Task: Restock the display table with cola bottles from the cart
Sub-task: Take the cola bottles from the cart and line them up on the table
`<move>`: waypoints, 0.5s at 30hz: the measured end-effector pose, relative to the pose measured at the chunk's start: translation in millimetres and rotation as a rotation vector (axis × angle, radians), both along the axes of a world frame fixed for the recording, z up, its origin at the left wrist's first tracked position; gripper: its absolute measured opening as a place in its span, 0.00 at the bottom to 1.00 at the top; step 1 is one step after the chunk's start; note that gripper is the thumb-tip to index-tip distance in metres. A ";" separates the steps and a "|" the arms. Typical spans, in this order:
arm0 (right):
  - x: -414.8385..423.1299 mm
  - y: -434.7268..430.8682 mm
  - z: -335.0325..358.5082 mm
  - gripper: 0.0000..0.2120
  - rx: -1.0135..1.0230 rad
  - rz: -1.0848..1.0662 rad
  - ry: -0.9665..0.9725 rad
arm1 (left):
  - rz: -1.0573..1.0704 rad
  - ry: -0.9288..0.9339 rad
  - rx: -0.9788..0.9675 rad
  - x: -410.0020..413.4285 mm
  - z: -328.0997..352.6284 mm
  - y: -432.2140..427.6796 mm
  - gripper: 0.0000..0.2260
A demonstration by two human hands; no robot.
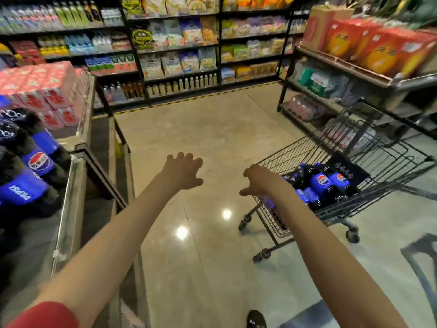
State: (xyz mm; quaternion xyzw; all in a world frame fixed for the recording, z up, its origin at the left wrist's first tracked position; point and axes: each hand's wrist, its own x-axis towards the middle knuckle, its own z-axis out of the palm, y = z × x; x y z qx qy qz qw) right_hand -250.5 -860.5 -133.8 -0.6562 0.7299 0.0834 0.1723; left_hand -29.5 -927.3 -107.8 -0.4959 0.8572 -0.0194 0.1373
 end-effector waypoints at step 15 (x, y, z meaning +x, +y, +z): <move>-214.5 115.9 1.9 0.28 -0.001 -0.167 -0.027 | -0.193 0.018 0.046 -225.7 1.0 80.4 0.25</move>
